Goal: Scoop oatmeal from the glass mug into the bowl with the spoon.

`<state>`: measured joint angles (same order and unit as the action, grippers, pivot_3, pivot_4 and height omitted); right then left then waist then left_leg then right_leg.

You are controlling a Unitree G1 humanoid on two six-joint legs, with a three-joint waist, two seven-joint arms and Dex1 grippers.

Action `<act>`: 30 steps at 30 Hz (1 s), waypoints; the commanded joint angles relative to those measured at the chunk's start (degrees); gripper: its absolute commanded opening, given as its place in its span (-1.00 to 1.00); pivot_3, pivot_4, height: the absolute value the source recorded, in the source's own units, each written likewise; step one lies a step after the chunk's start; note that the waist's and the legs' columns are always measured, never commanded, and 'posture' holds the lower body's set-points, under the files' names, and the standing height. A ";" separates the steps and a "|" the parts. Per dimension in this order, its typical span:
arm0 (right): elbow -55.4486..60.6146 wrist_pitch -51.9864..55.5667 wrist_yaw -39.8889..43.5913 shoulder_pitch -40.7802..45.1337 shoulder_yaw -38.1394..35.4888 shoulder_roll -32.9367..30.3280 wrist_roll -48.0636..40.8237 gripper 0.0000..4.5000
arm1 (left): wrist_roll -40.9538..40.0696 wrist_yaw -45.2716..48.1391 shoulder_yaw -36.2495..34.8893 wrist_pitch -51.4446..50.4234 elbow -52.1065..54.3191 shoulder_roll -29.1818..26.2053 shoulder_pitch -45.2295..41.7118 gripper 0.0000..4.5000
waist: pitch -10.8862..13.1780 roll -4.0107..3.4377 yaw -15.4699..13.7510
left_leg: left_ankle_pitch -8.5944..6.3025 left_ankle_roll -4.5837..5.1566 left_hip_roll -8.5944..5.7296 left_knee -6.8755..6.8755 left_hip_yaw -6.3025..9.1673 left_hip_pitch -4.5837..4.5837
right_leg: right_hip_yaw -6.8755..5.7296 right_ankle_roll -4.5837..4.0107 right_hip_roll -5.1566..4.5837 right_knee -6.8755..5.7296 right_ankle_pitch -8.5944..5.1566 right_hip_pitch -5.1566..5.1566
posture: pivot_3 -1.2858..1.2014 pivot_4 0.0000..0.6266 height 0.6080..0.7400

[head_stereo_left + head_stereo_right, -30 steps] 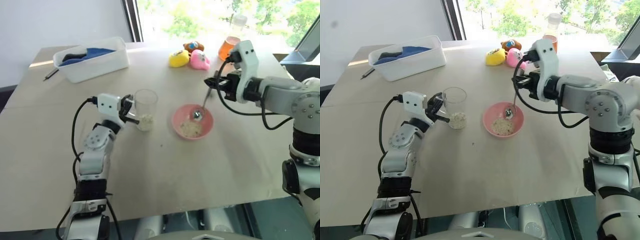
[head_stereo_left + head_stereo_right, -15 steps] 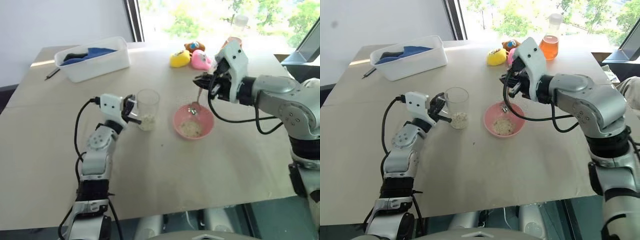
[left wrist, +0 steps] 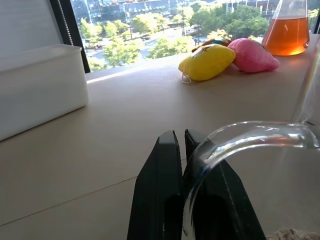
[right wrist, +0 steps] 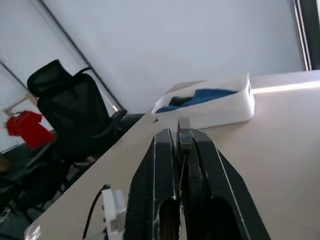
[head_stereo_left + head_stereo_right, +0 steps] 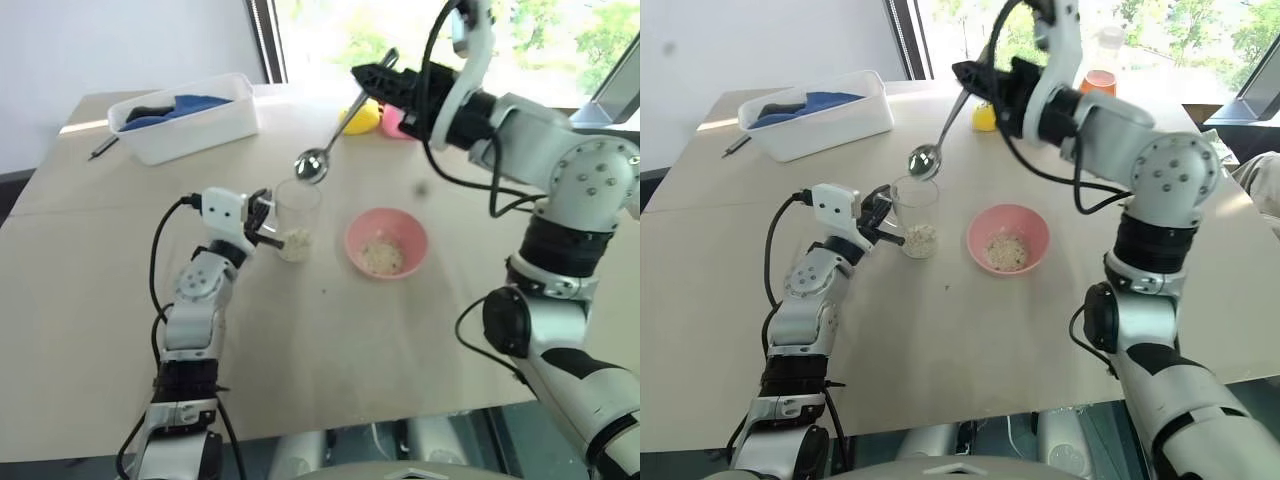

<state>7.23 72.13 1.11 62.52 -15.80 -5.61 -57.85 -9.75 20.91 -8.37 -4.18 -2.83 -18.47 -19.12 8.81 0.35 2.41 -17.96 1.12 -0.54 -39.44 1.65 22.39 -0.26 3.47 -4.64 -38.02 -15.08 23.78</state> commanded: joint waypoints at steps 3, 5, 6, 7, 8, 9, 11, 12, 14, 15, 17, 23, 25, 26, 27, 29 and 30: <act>-0.11 -3.51 2.57 -2.65 6.44 0.58 4.22 -1.00 | -1.34 0.59 0.12 1.13 2.23 0.86 0.60 -0.98 | 0.00 0.00 0.01 | 0.00 0.00 -0.06 -0.01 0.00 0.00 | 0.00 0.00 -0.02 0.01 0.00 -0.01 | 0.03 -0.52 1.00; -1.29 -4.87 3.52 -3.02 7.79 0.57 5.88 -1.00 | -1.13 0.61 0.28 1.34 2.38 0.96 0.78 -0.98 | 0.00 0.00 0.03 | 0.00 0.00 -0.06 -0.01 0.00 -0.01 | 0.00 0.00 -0.01 0.03 0.00 0.00 | 0.03 -0.52 1.00; -1.90 -5.49 3.91 -3.10 8.29 0.61 6.64 -1.00 | -1.04 0.64 0.34 1.45 2.46 1.00 0.92 -0.98 | 0.00 0.00 0.08 | 0.00 0.00 -0.06 -0.01 0.01 -0.01 | 0.00 0.00 -0.01 0.03 0.00 0.00 | 0.03 -0.52 1.00; -2.55 -6.17 4.36 -3.16 8.88 0.62 7.52 -1.00 | -0.77 0.61 0.48 1.64 2.45 1.00 1.10 -0.98 | 0.00 0.00 0.12 | 0.00 0.00 -0.06 -0.01 0.00 -0.02 | 0.00 0.00 -0.01 0.02 0.00 0.00 | 0.03 -0.52 1.00; -3.07 -6.74 4.76 -3.23 9.31 0.74 8.17 -1.00 | -0.66 0.59 0.57 1.79 2.47 1.06 1.30 -0.98 | 0.00 0.00 0.14 | 0.00 0.00 -0.06 -0.01 0.00 -0.02 | 0.00 0.00 -0.01 0.02 0.00 0.00 | 0.03 -0.52 1.00; -3.63 -7.19 5.03 -3.31 9.62 0.95 8.74 -1.00 | -0.60 0.53 0.65 1.92 2.53 1.18 1.51 -0.98 | 0.00 0.00 0.15 | 0.00 0.00 -0.05 -0.01 0.00 -0.03 | 0.00 0.00 -0.01 0.03 0.00 0.00 | 0.03 -0.52 1.00; -4.62 -7.74 5.60 -3.37 9.99 1.41 9.50 -1.00 | -0.55 0.30 0.89 1.91 2.79 1.56 1.95 -0.98 | 0.00 0.00 0.12 | 0.00 0.00 -0.05 -0.01 0.00 -0.03 | 0.00 0.00 -0.01 0.03 0.00 0.00 | 0.03 -0.52 1.00; -5.03 -8.01 5.81 -3.37 10.10 1.65 9.81 -1.00 | -0.43 0.22 1.06 1.99 2.92 1.71 2.14 -0.98 | 0.00 0.00 0.14 | 0.00 0.00 -0.05 -0.01 0.00 -0.04 | 0.00 0.00 -0.01 0.03 0.00 -0.01 | 0.03 -0.52 1.00; -6.21 -8.64 6.22 -3.23 10.23 2.21 10.71 -1.00 | 0.05 0.14 1.65 2.31 3.09 2.11 2.50 -0.98 | 0.00 0.00 0.11 | 0.00 0.00 -0.05 -0.01 0.00 -0.04 | 0.00 0.00 -0.01 0.03 0.00 0.00 | 0.03 -0.52 1.00; -6.72 -9.01 6.35 -3.19 10.24 2.43 11.15 -0.69 | 0.32 0.10 1.92 2.51 3.04 2.32 2.64 -1.00 | 0.00 0.00 0.07 | 0.00 0.00 -0.05 -0.01 0.00 -0.03 | 0.00 0.00 -0.01 0.03 0.00 0.00 | 0.03 -0.52 1.00; -7.47 -9.55 6.46 -3.06 9.96 2.81 11.74 -0.39 | 0.65 0.01 2.27 2.98 2.65 2.61 2.86 -1.00 | 0.00 0.00 0.04 | 0.00 0.00 -0.06 -0.01 0.00 -0.04 | 0.00 0.00 -0.02 0.03 0.00 -0.01 | 0.03 -0.52 1.00; -8.38 -10.07 6.48 -1.57 6.52 1.57 11.88 0.21 | 0.73 0.08 2.07 3.79 1.81 2.21 3.43 -1.00 | -0.01 0.00 -0.01 | 0.01 0.00 -0.07 -0.02 0.01 -0.04 | 0.00 0.00 -0.02 0.03 0.00 -0.01 | 0.03 -0.52 1.00; -8.69 -10.34 6.54 -0.81 5.09 0.56 11.82 0.21 | 0.69 0.20 1.92 4.11 1.41 2.01 3.50 -1.00 | -0.01 -0.01 -0.02 | 0.01 0.00 -0.07 -0.02 0.01 -0.04 | 0.00 0.00 -0.02 0.03 0.00 -0.01 | 0.03 -0.52 1.00; -8.99 -10.53 6.53 -0.40 4.44 0.02 11.86 0.21 | 0.68 0.23 1.88 4.25 1.22 1.92 3.48 -1.00 | -0.01 -0.01 0.00 | 0.00 0.00 -0.07 -0.02 0.00 -0.04 | 0.00 0.00 -0.02 0.03 0.00 -0.01 | 0.03 -0.52 1.00; -9.25 -10.63 6.53 -0.10 4.03 -0.27 11.91 0.21 | 0.65 0.26 1.84 4.34 1.08 1.85 3.45 -1.00 | -0.01 0.00 0.01 | 0.00 0.00 -0.07 -0.02 0.01 -0.04 | 0.00 0.00 -0.02 0.03 0.00 -0.01 | 0.03 -0.52 1.00; -10.35 -11.63 6.82 0.35 3.32 -1.69 12.86 0.21 | 0.42 0.40 1.69 4.64 0.64 1.78 3.36 -1.00 | -0.01 -0.01 0.06 | 0.01 0.00 -0.06 -0.02 0.00 -0.04 | 0.00 0.00 -0.02 0.02 0.00 -0.01 | 0.03 -0.52 1.00; -10.76 -12.12 6.98 0.34 3.14 -2.37 13.38 0.22 | 0.45 0.34 1.63 4.87 0.35 1.78 3.33 -0.84 | -0.01 -0.01 0.06 | 0.01 0.00 -0.06 -0.02 0.00 -0.05 | 0.00 0.00 -0.02 0.02 0.00 -0.01 | 0.03 -0.52 1.00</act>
<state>-3.81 61.97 7.24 61.32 -11.70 -7.15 -44.92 -9.62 20.79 -6.86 -0.10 -2.00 -16.24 -16.36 8.81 0.34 2.47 -17.96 1.11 -0.60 -39.46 1.66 22.34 -0.26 3.47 -4.66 -38.00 -15.08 23.77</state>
